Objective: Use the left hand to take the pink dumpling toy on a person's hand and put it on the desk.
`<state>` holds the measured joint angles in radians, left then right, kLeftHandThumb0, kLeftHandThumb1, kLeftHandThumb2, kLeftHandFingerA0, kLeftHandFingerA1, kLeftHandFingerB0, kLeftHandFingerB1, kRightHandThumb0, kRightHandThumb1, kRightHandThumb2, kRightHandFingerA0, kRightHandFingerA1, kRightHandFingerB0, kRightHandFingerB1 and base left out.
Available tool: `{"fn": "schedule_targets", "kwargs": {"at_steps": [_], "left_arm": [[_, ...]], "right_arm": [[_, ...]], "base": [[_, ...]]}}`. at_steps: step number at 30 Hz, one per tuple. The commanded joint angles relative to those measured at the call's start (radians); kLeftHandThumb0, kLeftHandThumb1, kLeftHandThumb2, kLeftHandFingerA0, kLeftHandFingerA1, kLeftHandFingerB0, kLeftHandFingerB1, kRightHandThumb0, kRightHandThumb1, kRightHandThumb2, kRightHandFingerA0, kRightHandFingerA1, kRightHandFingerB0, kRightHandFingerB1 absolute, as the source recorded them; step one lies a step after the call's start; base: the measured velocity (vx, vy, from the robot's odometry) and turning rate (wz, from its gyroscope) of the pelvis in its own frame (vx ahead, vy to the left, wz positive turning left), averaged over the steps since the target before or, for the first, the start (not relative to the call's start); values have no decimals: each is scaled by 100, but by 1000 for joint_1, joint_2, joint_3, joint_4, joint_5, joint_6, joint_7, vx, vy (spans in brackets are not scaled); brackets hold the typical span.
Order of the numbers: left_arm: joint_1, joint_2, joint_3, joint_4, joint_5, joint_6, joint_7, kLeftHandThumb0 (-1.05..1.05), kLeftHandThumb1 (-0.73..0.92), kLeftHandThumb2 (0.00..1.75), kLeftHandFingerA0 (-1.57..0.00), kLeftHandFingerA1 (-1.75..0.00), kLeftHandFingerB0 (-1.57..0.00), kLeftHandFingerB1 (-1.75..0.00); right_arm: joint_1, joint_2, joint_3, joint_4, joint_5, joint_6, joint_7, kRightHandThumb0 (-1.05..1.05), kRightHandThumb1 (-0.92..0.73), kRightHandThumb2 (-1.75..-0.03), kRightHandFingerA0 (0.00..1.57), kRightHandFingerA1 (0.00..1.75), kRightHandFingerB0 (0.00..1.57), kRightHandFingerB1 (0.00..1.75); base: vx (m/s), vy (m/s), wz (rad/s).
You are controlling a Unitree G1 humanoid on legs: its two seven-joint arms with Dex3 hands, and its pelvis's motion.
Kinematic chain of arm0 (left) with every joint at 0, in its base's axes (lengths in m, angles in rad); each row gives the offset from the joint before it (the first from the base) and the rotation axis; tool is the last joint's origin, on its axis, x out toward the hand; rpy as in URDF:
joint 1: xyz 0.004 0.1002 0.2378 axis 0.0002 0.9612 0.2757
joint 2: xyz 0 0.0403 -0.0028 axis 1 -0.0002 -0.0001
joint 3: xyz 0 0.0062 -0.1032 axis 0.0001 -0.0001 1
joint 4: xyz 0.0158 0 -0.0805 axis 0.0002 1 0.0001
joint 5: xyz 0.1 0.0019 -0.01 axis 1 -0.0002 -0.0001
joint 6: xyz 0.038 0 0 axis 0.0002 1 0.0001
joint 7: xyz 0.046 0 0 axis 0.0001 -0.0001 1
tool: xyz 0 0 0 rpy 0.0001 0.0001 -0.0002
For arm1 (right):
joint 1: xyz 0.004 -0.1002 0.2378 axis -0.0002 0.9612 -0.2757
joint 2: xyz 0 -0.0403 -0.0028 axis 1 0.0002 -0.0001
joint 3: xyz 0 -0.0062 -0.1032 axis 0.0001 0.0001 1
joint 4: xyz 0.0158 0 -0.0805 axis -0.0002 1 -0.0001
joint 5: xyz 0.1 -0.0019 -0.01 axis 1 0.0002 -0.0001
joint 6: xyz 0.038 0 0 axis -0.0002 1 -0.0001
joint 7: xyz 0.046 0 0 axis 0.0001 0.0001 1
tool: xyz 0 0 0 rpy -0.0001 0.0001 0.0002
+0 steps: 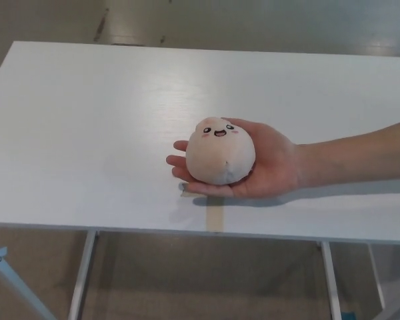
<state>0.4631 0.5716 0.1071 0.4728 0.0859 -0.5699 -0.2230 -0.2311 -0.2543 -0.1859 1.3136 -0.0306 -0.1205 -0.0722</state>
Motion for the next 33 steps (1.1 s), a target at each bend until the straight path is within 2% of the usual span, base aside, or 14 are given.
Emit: {"fn": "schedule_targets", "kwargs": {"at_steps": [1, 3, 6, 10, 11, 12, 13, 16, 17, 18, 24, 30, 31, 33], "left_arm": [[271, 30, 109, -337, -189, -247, -82, -52, 37, 67, -39, -44, -35, -41], [285, 29, 119, -364, -199, -257, -82, -51, 37, 66, -40, -45, -37, -42], [387, 21, 200, -605, -293, -325, -73, -53, 37, 67, -43, -46, -39, -42], [442, 32, 253, -748, -348, -334, -82, -55, 38, 68, -44, -47, -39, -43], [459, 41, 275, -793, -370, -332, -88, -50, 44, 54, -49, -39, -42, -34], [471, 51, 305, -837, -397, -325, -96, -51, 44, 54, -50, -40, -41, -34], [477, 62, 331, -868, -427, -320, -103, -56, 38, 68, -41, -46, -36, -42], [474, 80, 378, -915, -484, -308, -118, -55, 38, 68, -38, -46, -34, -41], [471, 83, 393, -929, -495, -299, -120, -48, 43, 54, -40, -39, -38, -34], [455, 93, 420, -953, -514, -285, -115, -54, 36, 70, -34, -49, -32, -43], [314, 160, 551, -1053, -584, -162, -76, -56, 37, 70, -30, -47, -32, -43], [144, 228, 564, -1079, -569, -27, -48, -56, 37, 70, -31, -45, -27, -40], [79, 259, 547, -1078, -564, 20, -43, -51, 41, 53, -34, -35, -32, -31], [22, 277, 531, -1077, -558, 62, -45, -52, 41, 53, -34, -36, -32, -31]], "right_arm": [[12, -17, 17, 5, -17, 7, 14, -27, -65, -59, 58, 44, 47, 40], [12, -18, 18, 5, -18, 8, 13, -28, -65, -59, 58, 44, 47, 40], [11, -14, 21, 6, -16, 11, 17, -28, -66, -59, 59, 44, 46, 40], [17, -17, 21, 5, -12, 6, 22, -28, -66, -59, 59, 44, 46, 39], [19, -18, 22, 5, -12, 5, 24, -28, -66, -59, 59, 44, 46, 39], [17, -18, 22, 5, -10, 6, 26, -28, -66, -59, 59, 44, 46, 39], [15, -18, 21, 5, -9, 7, 28, -28, -66, -59, 59, 44, 46, 39], [13, -17, 20, 5, -7, 7, 31, -28, -66, -59, 59, 44, 46, 39], [13, -17, 21, 5, -8, 8, 32, -28, -66, -59, 59, 44, 46, 40], [12, -17, 21, 5, -8, 8, 33, -28, -66, -59, 59, 44, 46, 39], [16, -21, 26, 3, -11, 9, 41, -29, -66, -59, 59, 44, 46, 39], [13, -29, 39, 4, -19, 10, 46, -29, -66, -59, 59, 44, 47, 40], [17, -32, 39, 5, -17, 10, 47, -29, -66, -59, 59, 44, 46, 39], [18, -34, 41, 5, -17, 10, 48, -29, -66, -59, 59, 44, 46, 39]], "base": [[0, 0, 0], [0, 0, 0], [0, 0, 0], [0, 0, 0], [0, 0, 0], [0, 0, 0], [0, 0, 0], [0, 0, 0], [0, 0, 0], [0, 0, 0], [0, 0, 0], [0, 0, 0], [0, 0, 0], [0, 0, 0]]}}
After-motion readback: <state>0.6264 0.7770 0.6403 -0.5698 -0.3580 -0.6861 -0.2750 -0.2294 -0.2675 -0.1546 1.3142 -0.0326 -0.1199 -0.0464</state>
